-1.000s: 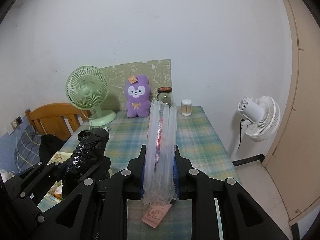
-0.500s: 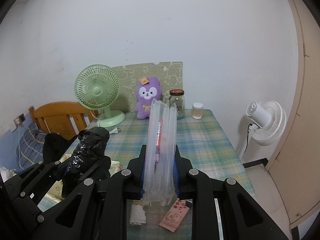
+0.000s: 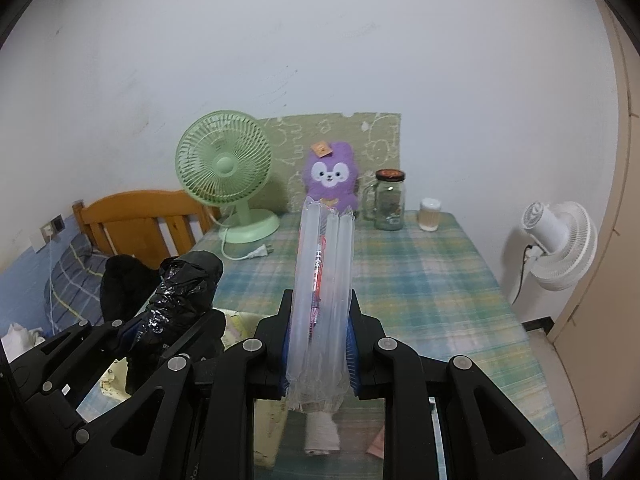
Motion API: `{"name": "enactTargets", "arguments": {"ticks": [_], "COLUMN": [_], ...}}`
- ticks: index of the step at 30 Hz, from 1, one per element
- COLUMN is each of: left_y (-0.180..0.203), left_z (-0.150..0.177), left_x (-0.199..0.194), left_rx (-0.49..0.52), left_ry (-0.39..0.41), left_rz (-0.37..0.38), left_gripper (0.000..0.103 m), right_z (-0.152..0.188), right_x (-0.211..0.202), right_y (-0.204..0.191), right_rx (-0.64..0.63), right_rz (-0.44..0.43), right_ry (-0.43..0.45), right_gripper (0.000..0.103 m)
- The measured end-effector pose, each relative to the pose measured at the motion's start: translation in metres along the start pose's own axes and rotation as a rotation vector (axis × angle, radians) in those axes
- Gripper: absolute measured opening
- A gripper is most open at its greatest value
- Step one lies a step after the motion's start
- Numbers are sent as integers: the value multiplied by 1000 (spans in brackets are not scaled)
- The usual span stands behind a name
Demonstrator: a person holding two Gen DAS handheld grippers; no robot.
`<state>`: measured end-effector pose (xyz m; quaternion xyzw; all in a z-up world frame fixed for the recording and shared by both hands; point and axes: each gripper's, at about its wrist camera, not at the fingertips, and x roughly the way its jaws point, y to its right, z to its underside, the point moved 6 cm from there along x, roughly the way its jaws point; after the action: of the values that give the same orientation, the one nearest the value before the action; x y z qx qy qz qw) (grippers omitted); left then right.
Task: Organize soft objects
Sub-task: 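Lift the umbrella with the left tool while the right tool lifts the pen bag toward the box, then lower the umbrella and pen bag into the yellow box and open both tools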
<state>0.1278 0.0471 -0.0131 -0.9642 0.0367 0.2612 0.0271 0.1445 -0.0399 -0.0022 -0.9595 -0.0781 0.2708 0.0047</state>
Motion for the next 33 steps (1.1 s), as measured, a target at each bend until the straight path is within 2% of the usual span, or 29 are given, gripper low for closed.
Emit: {"name": "enactTargets", "arguments": {"ticks": [8,19,27,28,30,33], "left_y": [-23,-58,-76,-78,-83,-89], "left_z": [12,40,55,56,60,65], "left_x": [12,41,55,56,57,59], "left_rx": [-16,-46,-53,-54,-61,-73], "left_ry": [-26,-112,-151,-155,-162,-175], "left_rz": [-27,-69,-110,-112,-122,-132], "left_gripper": [29,32,42,45,57,63], "right_z": [9,33,46,48,51,54], "right_x": [20,53,72,75,79,85], "right_y": [-26,-61,-79,-82,-86,-92], "right_rx": [-13,-57,-83,-87,-93,-105], "right_rz": [-42,-103,-145,-155,-169,-198], "right_ry": [-27,-112,-154,-159,-167,-178], "right_gripper": [25,25,25,25,25,25]}}
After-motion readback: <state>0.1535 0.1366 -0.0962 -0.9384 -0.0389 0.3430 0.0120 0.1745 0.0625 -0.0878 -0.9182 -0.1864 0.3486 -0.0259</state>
